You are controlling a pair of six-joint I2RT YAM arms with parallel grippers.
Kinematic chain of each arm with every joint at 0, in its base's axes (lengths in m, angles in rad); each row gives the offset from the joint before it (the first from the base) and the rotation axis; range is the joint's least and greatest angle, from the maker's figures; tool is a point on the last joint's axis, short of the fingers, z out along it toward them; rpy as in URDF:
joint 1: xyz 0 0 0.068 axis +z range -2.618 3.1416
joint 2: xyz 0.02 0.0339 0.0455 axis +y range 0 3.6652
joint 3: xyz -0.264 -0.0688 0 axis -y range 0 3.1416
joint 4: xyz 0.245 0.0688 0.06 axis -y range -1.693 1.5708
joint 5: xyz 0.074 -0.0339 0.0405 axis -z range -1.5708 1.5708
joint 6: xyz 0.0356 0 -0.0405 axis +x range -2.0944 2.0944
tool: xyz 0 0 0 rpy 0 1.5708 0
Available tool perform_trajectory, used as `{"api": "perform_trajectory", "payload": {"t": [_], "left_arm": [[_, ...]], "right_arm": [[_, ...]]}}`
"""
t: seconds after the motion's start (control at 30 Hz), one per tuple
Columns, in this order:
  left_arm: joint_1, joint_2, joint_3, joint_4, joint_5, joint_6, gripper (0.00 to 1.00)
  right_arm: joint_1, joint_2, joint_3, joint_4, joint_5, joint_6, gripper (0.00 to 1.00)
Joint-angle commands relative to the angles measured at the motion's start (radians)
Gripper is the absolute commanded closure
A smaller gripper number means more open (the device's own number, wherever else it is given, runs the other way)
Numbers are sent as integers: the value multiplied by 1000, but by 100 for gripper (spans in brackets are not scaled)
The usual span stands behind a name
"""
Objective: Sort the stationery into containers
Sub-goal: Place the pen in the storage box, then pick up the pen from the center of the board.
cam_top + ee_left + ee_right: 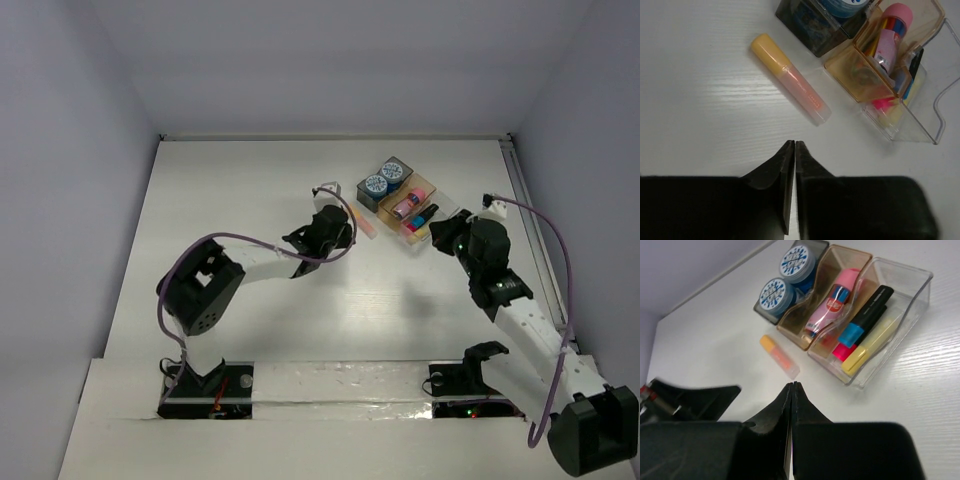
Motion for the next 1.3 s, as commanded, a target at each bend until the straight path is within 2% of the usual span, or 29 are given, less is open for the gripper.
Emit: {"api": "perform_trajectory", "payload": {"t": [0.0, 0.03, 0.1, 0.13, 0.17, 0.27, 0.5, 0.93, 1.27], "left_arm": [[-5, 59, 119, -46, -58, -37, 99], [-14, 76, 145, -66, -73, -37, 88], [-15, 117, 226, -126, -122, -17, 76], [-15, 161, 257, -155, -147, -11, 71], [-15, 184, 288, -181, -177, -8, 64], [-15, 246, 376, -246, -196, 6, 53], [-24, 315, 471, -315, -231, 7, 52], [-42, 453, 632, -395, -259, 26, 53], [-42, 459, 586, -461, -337, 124, 62]], "right_arm": [[-7, -87, -23, -44, -111, -42, 96], [-7, -104, -26, -57, -122, -43, 95], [-7, -130, -37, -51, -166, -49, 93], [-7, -142, -43, -40, -178, -54, 87], [-7, -141, -40, -38, -192, -62, 85], [-7, -121, -29, -43, -241, -74, 78], [-7, -155, -37, -32, -297, -77, 73], [-7, -150, -43, -29, -349, -79, 71], [-7, -164, -46, -29, -343, -71, 70]]}}
